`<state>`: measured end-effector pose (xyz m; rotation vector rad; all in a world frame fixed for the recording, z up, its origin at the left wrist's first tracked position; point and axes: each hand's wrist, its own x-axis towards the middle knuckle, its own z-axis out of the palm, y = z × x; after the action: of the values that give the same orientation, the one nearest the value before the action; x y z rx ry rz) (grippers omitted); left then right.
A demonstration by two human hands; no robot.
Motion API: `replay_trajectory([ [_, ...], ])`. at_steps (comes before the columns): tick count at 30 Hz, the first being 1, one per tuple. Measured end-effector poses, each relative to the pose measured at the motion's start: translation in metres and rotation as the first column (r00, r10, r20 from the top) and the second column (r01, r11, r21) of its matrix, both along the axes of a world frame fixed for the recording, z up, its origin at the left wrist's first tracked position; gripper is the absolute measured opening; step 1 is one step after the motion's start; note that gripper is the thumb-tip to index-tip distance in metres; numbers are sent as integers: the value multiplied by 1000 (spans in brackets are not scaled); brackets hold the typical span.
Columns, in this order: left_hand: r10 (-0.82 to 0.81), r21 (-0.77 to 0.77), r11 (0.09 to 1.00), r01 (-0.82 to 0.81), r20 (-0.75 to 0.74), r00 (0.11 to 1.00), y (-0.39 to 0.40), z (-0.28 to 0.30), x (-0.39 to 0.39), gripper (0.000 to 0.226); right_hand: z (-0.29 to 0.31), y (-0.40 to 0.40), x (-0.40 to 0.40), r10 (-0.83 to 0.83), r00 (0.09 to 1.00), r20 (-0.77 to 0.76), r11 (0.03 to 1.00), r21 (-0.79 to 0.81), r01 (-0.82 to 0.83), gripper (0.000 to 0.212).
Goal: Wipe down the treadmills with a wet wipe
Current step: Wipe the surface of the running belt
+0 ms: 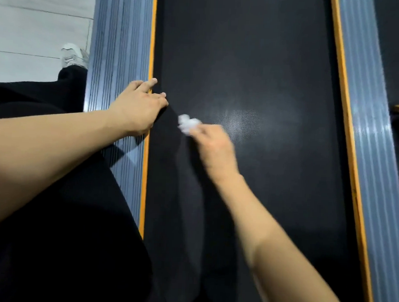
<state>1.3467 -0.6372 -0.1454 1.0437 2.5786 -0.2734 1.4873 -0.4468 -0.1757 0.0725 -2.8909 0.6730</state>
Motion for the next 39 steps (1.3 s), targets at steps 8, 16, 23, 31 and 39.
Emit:
replay_trajectory([
  [8, 72, 76, 994, -73, 28, 997, 1, 1, 0, 53, -14, 91, 10, -707, 705, -49, 703, 52, 709, 34],
  [16, -6, -1, 1000, 6, 81, 997, -9, 7, -1, 54, -26, -44, -11, 77, 988, -137, 997, 13, -76, 33],
  [23, -135, 134, 981, 143, -70, 988, -1, 7, -3, 45, -38, 177, 45, -676, 718, -167, 719, 66, 692, 44],
  [31, -247, 246, 936, 252, -52, 968, 92, -7, -67, 56, -47, 162, 52, -826, 540, -159, 554, -54, 831, 38],
  [39, -256, -137, 948, 288, 211, 943, 65, 8, -93, 72, -37, 163, 30, -862, 495, -107, 500, -30, 865, 33],
])
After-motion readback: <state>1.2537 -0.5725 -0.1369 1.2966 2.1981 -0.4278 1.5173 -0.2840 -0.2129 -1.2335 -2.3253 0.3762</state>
